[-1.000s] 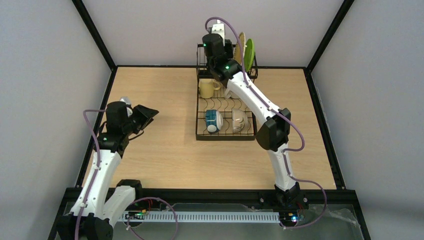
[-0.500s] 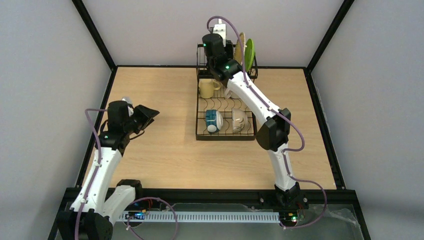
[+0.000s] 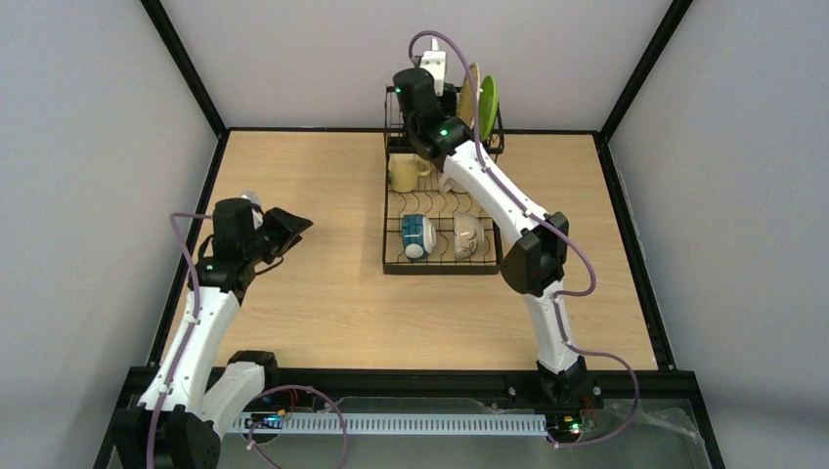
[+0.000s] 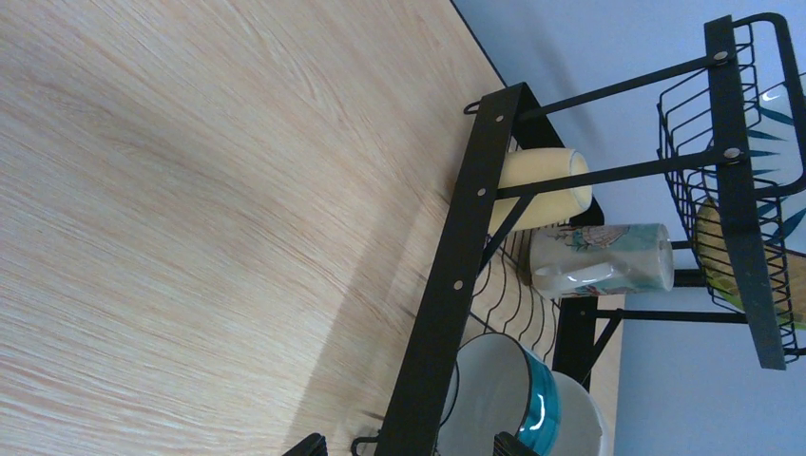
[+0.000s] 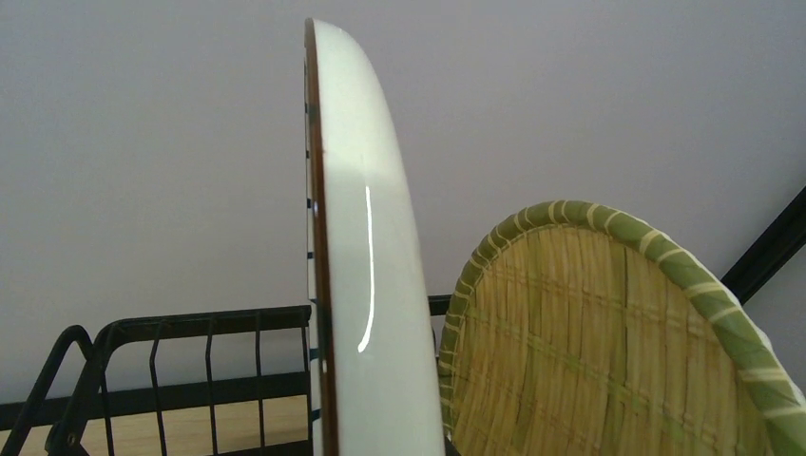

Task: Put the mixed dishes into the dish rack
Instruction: Insert the plate into the dish rack.

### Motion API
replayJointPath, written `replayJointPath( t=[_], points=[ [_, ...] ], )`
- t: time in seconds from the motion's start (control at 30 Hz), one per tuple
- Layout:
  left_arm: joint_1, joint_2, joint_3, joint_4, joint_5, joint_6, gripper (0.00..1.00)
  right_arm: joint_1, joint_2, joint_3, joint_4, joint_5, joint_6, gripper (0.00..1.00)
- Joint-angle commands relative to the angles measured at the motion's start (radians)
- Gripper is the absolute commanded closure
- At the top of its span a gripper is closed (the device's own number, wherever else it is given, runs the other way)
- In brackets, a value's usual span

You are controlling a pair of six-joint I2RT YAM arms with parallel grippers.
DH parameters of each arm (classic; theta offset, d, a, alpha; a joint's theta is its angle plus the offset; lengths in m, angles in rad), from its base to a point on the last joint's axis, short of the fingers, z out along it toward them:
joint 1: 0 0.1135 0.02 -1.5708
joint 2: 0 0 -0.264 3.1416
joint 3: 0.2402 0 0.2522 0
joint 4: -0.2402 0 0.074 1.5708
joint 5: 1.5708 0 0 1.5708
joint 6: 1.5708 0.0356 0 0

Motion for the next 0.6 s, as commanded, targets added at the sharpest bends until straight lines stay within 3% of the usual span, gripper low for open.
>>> replayJointPath(
  t=[0.0,0.33,0.57],
  points=[
    [-0.008,-0.003,-0.019,-0.008,-0.008,0.016,0.01,-0.006,-0.02,-0.045,0.026,0.021,0.06,1.0],
    [-0.009,-0.016,-0.057,0.003,-0.009,0.011,0.01,-0.006,-0.067,-0.202,0.07,0.054,0.094,0.99],
    [-0.009,-0.023,-0.068,0.001,-0.011,0.005,0.01,-0.007,-0.068,-0.231,0.072,0.056,0.105,0.82]
  ],
)
